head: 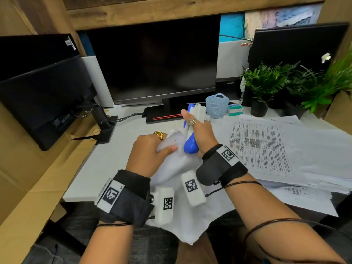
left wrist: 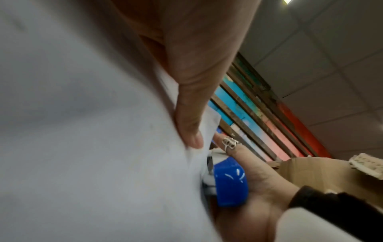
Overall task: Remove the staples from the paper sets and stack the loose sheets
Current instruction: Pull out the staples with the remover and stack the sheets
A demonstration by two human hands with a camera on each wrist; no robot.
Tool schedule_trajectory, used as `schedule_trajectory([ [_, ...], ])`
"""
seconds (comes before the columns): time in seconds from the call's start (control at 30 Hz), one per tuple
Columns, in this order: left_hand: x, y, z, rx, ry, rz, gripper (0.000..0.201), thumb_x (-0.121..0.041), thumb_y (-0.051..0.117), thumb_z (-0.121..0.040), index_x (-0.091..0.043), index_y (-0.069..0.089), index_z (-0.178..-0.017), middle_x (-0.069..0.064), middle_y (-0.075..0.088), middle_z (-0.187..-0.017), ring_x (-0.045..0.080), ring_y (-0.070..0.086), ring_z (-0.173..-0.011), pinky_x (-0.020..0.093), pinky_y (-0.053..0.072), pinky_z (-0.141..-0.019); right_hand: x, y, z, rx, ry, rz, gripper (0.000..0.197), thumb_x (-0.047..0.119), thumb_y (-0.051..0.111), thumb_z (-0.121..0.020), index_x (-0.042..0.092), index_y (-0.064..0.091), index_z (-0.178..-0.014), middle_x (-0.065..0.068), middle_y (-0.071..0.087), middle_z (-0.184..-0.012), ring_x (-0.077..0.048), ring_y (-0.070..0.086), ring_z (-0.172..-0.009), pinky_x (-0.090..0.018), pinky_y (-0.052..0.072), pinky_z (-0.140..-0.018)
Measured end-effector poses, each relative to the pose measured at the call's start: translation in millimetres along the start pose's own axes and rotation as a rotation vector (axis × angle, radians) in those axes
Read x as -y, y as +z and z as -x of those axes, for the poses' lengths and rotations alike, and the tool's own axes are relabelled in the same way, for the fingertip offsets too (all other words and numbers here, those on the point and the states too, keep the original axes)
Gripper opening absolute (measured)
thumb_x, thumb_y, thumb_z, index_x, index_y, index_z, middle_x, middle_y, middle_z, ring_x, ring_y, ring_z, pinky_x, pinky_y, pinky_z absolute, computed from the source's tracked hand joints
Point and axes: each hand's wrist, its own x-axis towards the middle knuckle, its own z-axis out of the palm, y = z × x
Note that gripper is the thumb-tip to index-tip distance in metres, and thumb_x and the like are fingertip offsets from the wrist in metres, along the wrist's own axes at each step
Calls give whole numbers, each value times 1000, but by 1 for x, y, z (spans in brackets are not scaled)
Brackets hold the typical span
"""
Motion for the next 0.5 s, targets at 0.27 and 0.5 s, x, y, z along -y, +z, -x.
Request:
schedule_trajectory([
  [0.27,50,1,9,131,-138,-55,38,-38,64,-85,-4,64,-103,12,66,-93,30,59,-98,31,43,-78,-43,-1,-46,119,380,624,42,30,68,-71,1,60,-100,-16,60,-94,-29,57,-81,-31,49,-77],
  [0.5,62,2,15,180,-196,-47,48,-40,67,-82,2,65,-107,18,65,-108,29,59,-101,36,44,-89,-51,8,-38,228,201,1251,45,33,58,-90,0,54,-121,-14,57,-125,-30,54,-113,-25,39,-79],
])
